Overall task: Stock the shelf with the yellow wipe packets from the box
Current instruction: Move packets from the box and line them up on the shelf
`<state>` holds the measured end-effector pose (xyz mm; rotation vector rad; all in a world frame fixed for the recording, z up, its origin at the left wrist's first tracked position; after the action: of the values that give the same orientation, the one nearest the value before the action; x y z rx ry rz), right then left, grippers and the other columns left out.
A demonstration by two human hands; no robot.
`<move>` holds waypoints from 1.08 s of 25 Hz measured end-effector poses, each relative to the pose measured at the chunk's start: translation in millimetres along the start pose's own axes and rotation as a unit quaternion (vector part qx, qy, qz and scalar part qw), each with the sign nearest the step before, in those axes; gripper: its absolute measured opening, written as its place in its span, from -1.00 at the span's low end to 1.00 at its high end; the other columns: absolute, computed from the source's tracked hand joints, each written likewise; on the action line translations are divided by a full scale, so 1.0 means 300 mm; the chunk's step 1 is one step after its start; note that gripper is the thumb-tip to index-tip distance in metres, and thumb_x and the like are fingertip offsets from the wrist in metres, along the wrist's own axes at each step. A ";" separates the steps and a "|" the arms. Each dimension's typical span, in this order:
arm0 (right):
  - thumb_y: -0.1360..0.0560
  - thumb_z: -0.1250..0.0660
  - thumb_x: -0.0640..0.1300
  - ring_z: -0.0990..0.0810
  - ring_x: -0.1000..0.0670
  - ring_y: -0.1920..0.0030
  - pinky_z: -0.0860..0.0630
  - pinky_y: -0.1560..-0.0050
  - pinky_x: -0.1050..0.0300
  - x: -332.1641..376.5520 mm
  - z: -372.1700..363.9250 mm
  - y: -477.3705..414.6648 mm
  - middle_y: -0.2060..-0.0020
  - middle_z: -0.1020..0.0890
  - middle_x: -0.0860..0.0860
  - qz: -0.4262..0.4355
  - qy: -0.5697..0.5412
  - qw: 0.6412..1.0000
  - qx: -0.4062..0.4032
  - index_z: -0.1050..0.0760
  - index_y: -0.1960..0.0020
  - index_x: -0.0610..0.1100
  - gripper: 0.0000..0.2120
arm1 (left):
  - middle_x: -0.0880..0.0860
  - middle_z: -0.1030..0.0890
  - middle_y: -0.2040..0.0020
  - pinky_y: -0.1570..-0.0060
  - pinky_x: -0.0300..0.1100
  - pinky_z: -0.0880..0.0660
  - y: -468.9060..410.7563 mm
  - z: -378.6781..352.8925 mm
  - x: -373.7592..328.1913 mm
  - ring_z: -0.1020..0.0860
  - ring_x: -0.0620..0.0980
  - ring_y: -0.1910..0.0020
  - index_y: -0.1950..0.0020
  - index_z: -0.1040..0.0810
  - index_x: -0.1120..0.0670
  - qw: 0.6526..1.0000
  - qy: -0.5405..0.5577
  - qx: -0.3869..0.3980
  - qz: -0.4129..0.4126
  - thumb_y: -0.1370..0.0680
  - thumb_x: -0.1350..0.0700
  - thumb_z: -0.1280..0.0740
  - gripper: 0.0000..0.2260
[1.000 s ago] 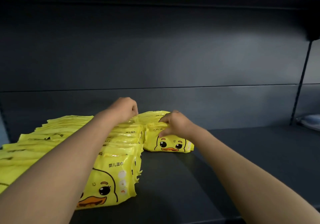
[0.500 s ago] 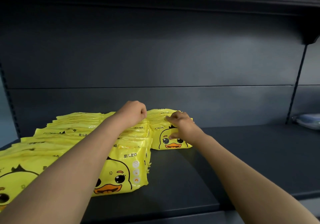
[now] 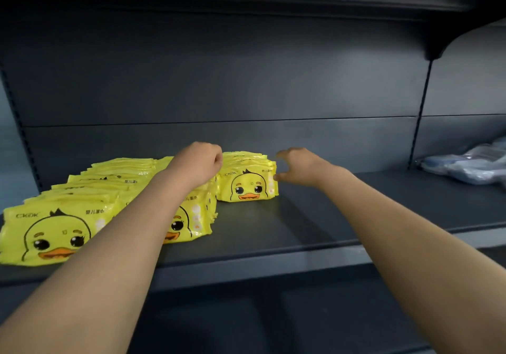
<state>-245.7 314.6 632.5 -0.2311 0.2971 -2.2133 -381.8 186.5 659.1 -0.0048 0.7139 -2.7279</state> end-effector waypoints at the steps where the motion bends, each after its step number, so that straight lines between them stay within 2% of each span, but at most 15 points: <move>1: -0.51 -0.31 0.04 -0.36 -0.15 -0.34 -0.37 -0.29 0.00 -0.021 0.020 0.050 -0.33 -0.43 -0.15 -0.001 -0.001 1.000 0.001 -0.31 -0.40 -0.18 -0.46 | 0.05 -0.61 -0.04 -0.04 -0.05 -0.49 0.034 0.010 -0.025 -0.54 0.07 -0.03 -0.04 -0.57 0.09 1.000 -0.008 -0.004 0.001 -0.57 0.13 -0.19 -0.82; 6: -0.51 -0.29 0.06 -0.42 -0.17 -0.28 -0.42 -0.25 -0.07 -0.178 0.061 0.321 -0.28 -0.46 -0.15 -0.004 0.002 1.000 0.006 -0.37 -0.33 -0.19 -0.51 | 0.06 -0.56 -0.11 -0.10 -0.02 -0.46 0.266 0.053 -0.218 -0.50 0.07 -0.12 -0.10 -0.54 0.09 0.999 -0.004 -0.016 0.040 -0.56 0.06 -0.22 -0.80; 10: -0.52 -0.28 0.04 -0.45 -0.21 -0.22 -0.46 -0.19 -0.08 -0.250 0.090 0.535 -0.21 -0.50 -0.19 0.009 -0.026 0.999 -0.022 -0.39 -0.29 -0.23 -0.54 | 0.12 -0.53 -0.15 -0.08 0.05 -0.45 0.469 0.073 -0.419 -0.45 0.15 -0.17 -0.16 -0.52 0.12 0.994 -0.042 -0.073 0.072 -0.57 0.07 -0.20 -0.76; 14: -0.51 -0.28 0.01 -0.41 -0.20 -0.28 -0.41 -0.26 -0.06 -0.290 0.063 0.769 -0.25 -0.48 -0.21 0.019 -0.054 0.998 -0.017 -0.42 -0.29 -0.24 -0.56 | 0.16 -0.52 -0.19 -0.09 0.07 -0.41 0.664 0.042 -0.619 -0.44 0.18 -0.18 -0.23 -0.46 0.16 0.994 -0.066 -0.046 0.076 -0.59 0.07 -0.17 -0.72; 18: -0.53 -0.27 -0.03 -0.41 -0.20 -0.25 -0.42 -0.22 -0.07 -0.331 -0.011 0.959 -0.22 -0.48 -0.21 0.009 -0.090 0.996 -0.024 -0.42 -0.26 -0.28 -0.59 | 0.14 -0.52 -0.20 -0.09 0.05 -0.39 0.813 -0.022 -0.714 -0.43 0.16 -0.19 -0.24 -0.45 0.17 0.994 -0.055 -0.054 0.073 -0.59 0.07 -0.17 -0.72; 20: -0.53 -0.28 -0.03 -0.42 -0.20 -0.24 -0.42 -0.23 -0.08 -0.345 -0.096 1.033 -0.23 -0.47 -0.21 0.005 -0.105 0.994 -0.008 -0.41 -0.28 -0.27 -0.58 | 0.14 -0.52 -0.19 -0.07 0.04 -0.39 0.884 -0.095 -0.733 -0.44 0.16 -0.17 -0.24 -0.46 0.17 0.994 -0.054 -0.043 0.081 -0.59 0.08 -0.17 -0.72; 24: -0.53 -0.29 -0.03 -0.37 -0.19 -0.28 -0.37 -0.27 -0.09 -0.368 -0.370 1.127 -0.23 -0.47 -0.20 0.001 -0.086 0.993 0.077 -0.40 -0.29 -0.26 -0.57 | 0.15 -0.54 -0.16 -0.03 0.04 -0.41 1.016 -0.326 -0.706 -0.47 0.17 -0.13 -0.22 -0.48 0.19 0.994 -0.034 -0.004 0.102 -0.58 0.10 -0.19 -0.73; 27: -0.53 -0.27 -0.04 -0.37 -0.19 -0.28 -0.37 -0.24 -0.04 -0.389 -0.596 1.182 -0.21 -0.48 -0.19 -0.018 -0.057 0.989 0.137 -0.43 -0.26 -0.26 -0.61 | 0.16 -0.58 -0.09 0.03 0.03 -0.45 1.110 -0.563 -0.695 -0.52 0.17 -0.07 -0.16 -0.51 0.20 0.996 -0.002 0.032 0.083 -0.55 0.12 -0.24 -0.76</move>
<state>42.3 219.2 351.1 -0.2109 -0.0750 -2.2364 -96.5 56.7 368.2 0.0621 0.5968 -2.5887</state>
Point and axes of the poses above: each hand's wrist, its own y-axis away from the middle knuckle, its own z-axis out of the back of the hand, x = y × z, the point moved 8 cm from there along -y, towards the middle knuckle
